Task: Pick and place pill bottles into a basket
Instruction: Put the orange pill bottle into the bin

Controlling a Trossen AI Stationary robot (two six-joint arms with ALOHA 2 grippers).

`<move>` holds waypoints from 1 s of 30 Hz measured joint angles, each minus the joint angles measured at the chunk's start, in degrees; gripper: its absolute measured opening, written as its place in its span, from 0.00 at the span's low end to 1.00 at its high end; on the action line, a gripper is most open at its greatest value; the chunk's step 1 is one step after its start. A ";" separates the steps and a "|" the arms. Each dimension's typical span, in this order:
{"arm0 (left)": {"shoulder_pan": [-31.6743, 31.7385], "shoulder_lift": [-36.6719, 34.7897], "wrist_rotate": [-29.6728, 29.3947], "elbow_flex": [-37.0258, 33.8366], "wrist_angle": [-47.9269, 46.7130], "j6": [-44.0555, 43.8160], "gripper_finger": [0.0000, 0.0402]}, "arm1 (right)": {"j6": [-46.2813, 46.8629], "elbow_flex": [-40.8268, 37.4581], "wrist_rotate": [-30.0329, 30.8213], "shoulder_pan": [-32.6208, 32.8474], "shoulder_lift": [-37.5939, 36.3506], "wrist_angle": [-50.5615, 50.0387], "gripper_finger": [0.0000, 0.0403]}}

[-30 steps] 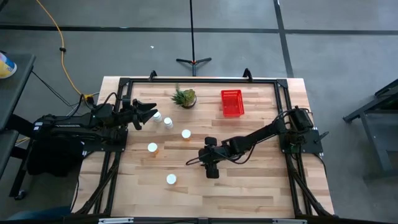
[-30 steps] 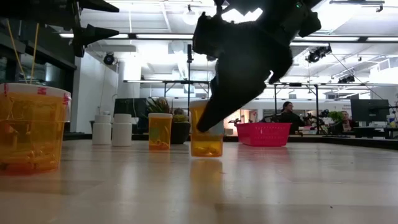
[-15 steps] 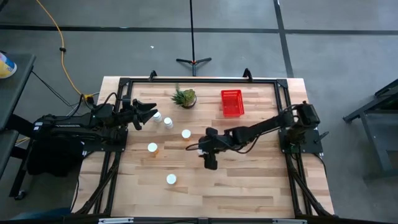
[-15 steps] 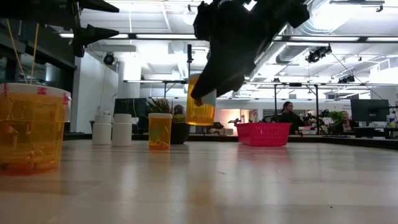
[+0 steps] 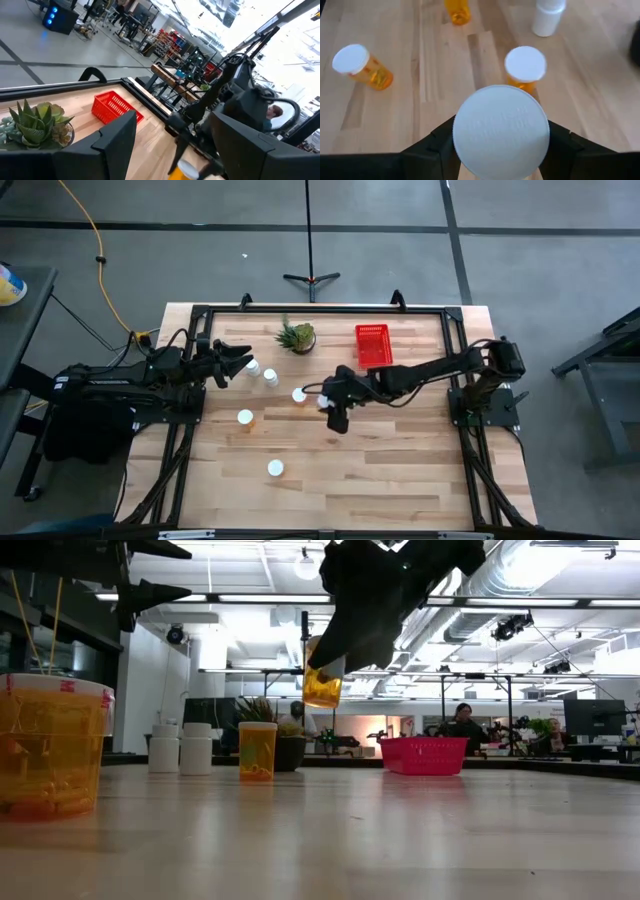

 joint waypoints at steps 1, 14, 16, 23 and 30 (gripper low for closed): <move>0.02 0.01 0.08 0.00 0.00 0.00 0.72 | 0.10 0.00 -0.10 -0.44 -0.33 -0.39 0.48; 0.01 0.00 0.13 0.00 0.04 -0.20 0.72 | 0.65 0.00 2.33 -4.91 -5.49 -5.11 0.48; 0.00 0.01 0.13 0.00 0.04 -0.20 0.72 | 0.64 0.00 2.79 -5.74 -6.39 -6.72 0.48; 0.02 0.01 0.15 0.00 0.04 -0.20 0.72 | 0.53 0.00 4.65 -8.57 -8.45 -9.89 0.48; 0.02 -0.01 0.19 0.02 0.07 -0.26 0.72 | 0.64 0.00 2.19 -11.79 -8.60 -10.78 0.48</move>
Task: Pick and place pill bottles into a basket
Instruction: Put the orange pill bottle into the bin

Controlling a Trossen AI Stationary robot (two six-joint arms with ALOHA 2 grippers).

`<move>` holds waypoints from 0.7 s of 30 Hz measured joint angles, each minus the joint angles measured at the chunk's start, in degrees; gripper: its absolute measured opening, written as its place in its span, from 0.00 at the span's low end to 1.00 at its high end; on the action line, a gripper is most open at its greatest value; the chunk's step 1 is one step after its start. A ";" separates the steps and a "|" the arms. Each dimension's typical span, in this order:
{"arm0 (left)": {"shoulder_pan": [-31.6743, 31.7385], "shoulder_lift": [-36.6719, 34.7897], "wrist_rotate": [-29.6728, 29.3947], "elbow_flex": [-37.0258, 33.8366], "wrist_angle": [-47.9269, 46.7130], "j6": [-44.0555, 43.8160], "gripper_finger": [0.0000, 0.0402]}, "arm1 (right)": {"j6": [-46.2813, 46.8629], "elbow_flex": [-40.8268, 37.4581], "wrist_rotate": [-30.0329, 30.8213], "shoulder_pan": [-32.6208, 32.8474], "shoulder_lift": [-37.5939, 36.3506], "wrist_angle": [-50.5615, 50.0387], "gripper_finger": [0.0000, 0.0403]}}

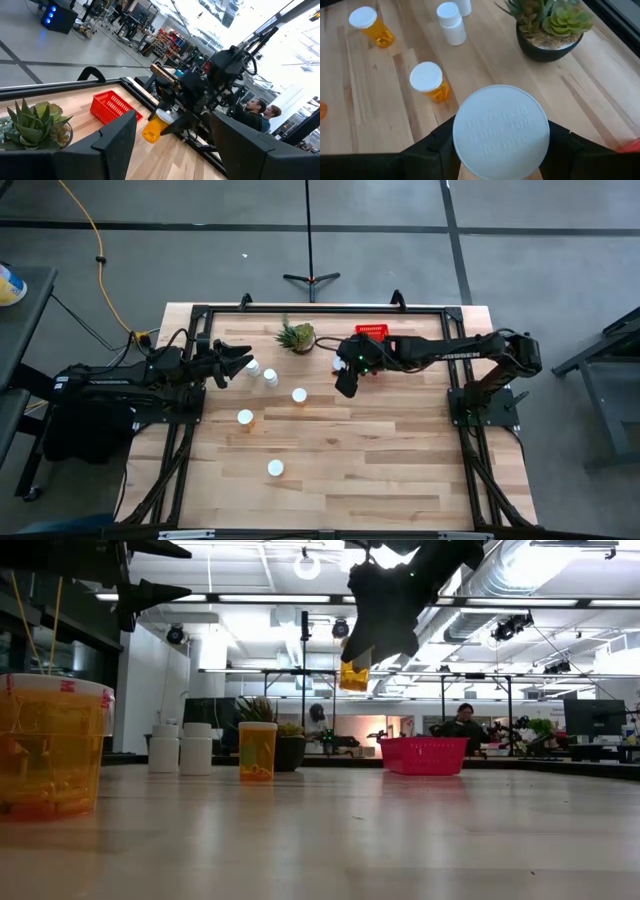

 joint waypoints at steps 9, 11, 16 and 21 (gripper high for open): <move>0.00 0.02 0.00 -0.02 0.02 0.02 0.72 | -0.10 0.02 0.05 -4.52 -0.05 -1.95 0.48; -0.02 0.02 0.00 -0.02 0.00 0.01 0.72 | -0.12 0.00 0.10 -5.71 -0.05 -3.00 0.48; -0.02 0.02 0.00 -0.01 0.00 0.02 0.72 | -1.38 0.00 0.15 -8.82 -0.05 -5.36 0.48; -0.02 0.00 0.00 -0.02 0.00 0.02 0.72 | -2.59 0.00 0.14 -11.82 -0.05 -5.61 0.48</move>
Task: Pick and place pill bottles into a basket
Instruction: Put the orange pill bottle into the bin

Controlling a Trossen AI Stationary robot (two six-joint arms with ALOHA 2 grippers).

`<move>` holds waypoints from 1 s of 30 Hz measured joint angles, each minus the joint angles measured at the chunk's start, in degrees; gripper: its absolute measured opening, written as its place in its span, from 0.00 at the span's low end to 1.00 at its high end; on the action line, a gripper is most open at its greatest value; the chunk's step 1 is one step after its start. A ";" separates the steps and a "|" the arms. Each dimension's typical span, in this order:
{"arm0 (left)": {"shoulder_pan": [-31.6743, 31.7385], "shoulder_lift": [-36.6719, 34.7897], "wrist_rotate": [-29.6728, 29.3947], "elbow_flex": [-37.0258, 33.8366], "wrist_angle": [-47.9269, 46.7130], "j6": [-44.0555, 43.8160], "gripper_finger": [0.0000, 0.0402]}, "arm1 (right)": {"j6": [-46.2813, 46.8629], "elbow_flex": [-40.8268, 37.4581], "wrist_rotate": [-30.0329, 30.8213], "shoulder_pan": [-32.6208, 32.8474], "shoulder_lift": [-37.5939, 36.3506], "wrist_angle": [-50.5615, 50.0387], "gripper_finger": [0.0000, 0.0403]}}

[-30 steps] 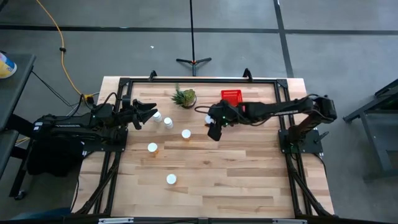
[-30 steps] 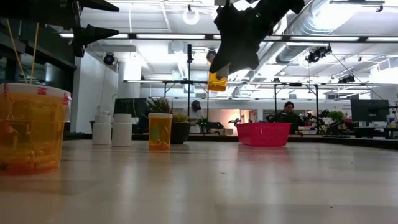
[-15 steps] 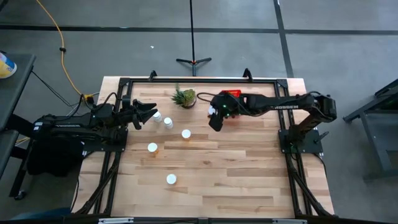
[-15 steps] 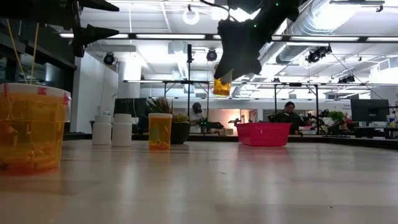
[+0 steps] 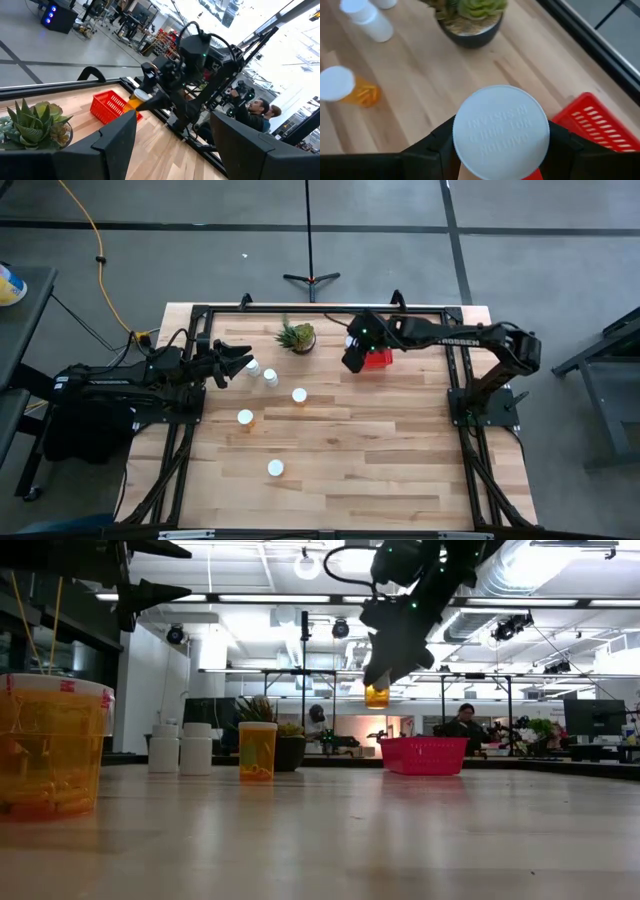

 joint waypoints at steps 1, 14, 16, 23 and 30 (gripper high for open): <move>0.01 0.02 0.00 0.00 0.00 0.00 0.72 | -0.14 0.00 0.00 -0.58 0.00 0.00 0.48; 0.01 0.01 0.00 0.00 0.00 0.02 0.72 | -2.04 0.00 2.37 -7.77 0.00 -0.31 0.48; 0.00 0.00 -0.02 0.00 0.00 0.02 0.72 | -2.12 0.00 2.74 -8.71 0.00 -0.31 0.48; 0.00 0.00 -0.02 0.00 -0.01 0.02 0.72 | -2.10 0.00 3.48 -11.71 0.00 -0.33 0.48; 0.01 0.00 -0.04 0.00 -0.04 0.02 0.72 | 4.28 -0.84 8.67 -13.64 0.00 -0.24 0.48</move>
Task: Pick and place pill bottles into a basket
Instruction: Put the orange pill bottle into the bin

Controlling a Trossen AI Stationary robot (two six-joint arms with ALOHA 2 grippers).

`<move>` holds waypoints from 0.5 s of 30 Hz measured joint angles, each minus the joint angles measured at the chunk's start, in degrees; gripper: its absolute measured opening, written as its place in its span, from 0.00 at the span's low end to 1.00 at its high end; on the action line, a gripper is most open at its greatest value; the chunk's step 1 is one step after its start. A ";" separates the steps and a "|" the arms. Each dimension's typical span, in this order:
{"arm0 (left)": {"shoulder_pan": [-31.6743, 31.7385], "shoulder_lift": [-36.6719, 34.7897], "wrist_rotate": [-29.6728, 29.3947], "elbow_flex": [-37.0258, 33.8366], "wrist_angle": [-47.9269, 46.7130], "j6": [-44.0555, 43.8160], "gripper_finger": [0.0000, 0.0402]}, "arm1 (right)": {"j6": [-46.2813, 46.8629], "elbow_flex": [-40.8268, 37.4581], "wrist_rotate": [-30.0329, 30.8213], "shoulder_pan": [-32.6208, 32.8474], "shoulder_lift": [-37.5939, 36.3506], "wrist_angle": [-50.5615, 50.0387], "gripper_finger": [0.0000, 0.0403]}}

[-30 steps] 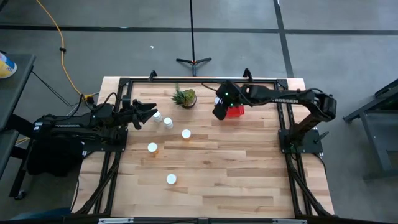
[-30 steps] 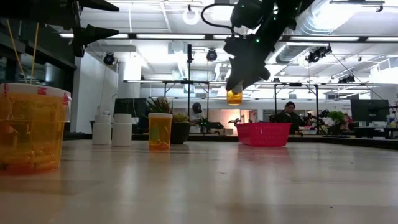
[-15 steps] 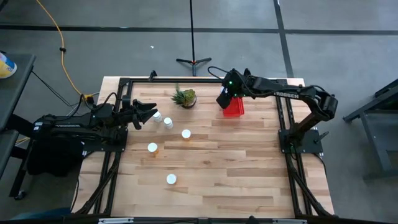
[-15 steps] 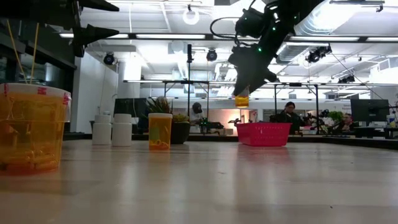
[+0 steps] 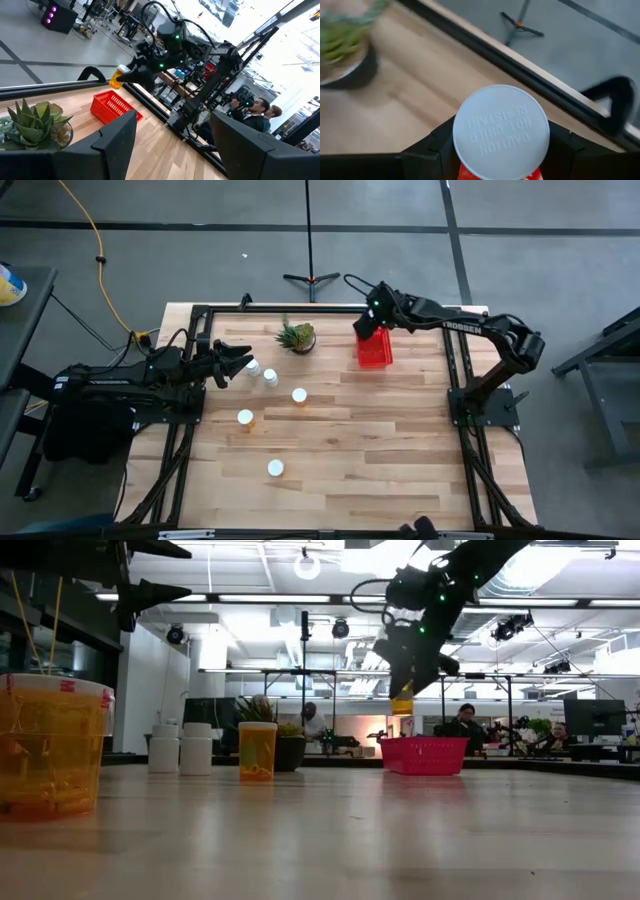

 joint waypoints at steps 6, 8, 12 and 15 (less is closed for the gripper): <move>0.00 0.00 -0.02 0.00 -0.09 0.02 0.72 | 6.91 -1.87 3.03 -0.85 0.00 0.42 0.48; 0.02 0.02 -0.11 0.00 -0.13 0.31 0.72 | 7.25 -2.33 3.07 -0.83 0.00 0.66 0.48; -0.01 0.00 -0.46 0.00 -0.17 0.41 0.72 | 9.35 -4.04 3.80 -0.64 0.00 2.72 0.48; 0.01 0.02 -0.58 0.00 -0.20 0.46 0.72 | 10.27 -6.14 4.60 -0.19 0.00 4.79 0.48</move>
